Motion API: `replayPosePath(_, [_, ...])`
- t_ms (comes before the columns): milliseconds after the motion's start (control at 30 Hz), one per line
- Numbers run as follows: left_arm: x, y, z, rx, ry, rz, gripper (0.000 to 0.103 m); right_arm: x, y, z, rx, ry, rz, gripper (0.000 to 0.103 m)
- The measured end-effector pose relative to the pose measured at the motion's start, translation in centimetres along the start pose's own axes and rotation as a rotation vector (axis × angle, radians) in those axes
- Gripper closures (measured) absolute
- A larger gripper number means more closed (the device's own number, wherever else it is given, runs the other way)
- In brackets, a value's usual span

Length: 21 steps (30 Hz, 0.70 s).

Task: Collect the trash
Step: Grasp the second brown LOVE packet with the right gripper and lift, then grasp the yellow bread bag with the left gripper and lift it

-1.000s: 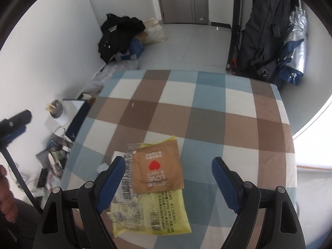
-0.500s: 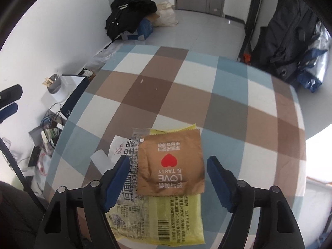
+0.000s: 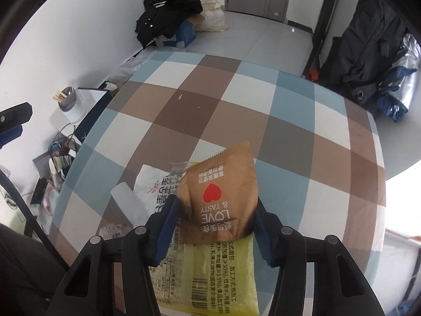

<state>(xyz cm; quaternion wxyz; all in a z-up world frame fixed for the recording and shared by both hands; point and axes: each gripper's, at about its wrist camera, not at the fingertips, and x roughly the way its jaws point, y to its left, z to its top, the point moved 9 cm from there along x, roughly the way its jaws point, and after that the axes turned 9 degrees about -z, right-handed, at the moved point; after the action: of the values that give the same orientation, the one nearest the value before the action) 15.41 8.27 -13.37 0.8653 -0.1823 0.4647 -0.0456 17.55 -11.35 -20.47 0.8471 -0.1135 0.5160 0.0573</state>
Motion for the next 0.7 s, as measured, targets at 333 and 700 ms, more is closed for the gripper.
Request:
replayPosePath(333, [0.2,-0.9,-0.3,0.034,0.009,0.005,0.014,-1.8,-1.1,-0.3,0.027,-0.044,0.045,0.057])
replayPosePath(700, [0.7,-6.3,-3.5,0.127,0.094,-0.123,0.014,-4.7,-4.5,-1.1,0.096,-0.116,0.075,0.057])
